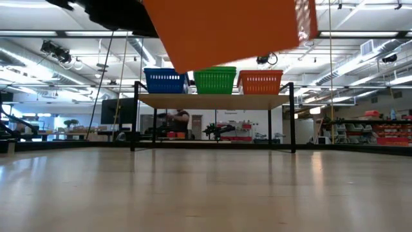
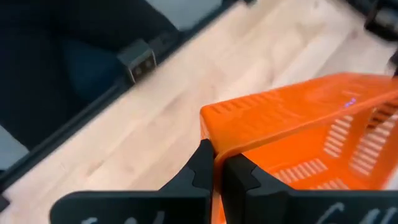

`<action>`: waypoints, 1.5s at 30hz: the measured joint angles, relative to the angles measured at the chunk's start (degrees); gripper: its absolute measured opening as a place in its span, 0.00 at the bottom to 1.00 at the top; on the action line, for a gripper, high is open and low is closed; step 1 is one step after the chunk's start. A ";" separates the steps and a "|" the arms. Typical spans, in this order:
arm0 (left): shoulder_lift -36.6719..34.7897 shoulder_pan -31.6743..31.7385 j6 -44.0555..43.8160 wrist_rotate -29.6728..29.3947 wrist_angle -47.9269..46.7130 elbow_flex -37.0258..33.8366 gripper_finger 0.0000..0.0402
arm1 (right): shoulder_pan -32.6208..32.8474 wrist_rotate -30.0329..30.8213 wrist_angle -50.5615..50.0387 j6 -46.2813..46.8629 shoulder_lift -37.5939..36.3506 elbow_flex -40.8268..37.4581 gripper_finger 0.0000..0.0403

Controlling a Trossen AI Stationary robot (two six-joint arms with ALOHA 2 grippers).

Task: Stack baskets on shelf by color
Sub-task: Stack the orange bin on top of the orange bin on the shelf

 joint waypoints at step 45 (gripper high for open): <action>-5.67 0.00 -1.91 -46.78 -17.13 16.18 0.41 | -2.60 28.87 -20.99 19.77 -8.60 0.00 0.04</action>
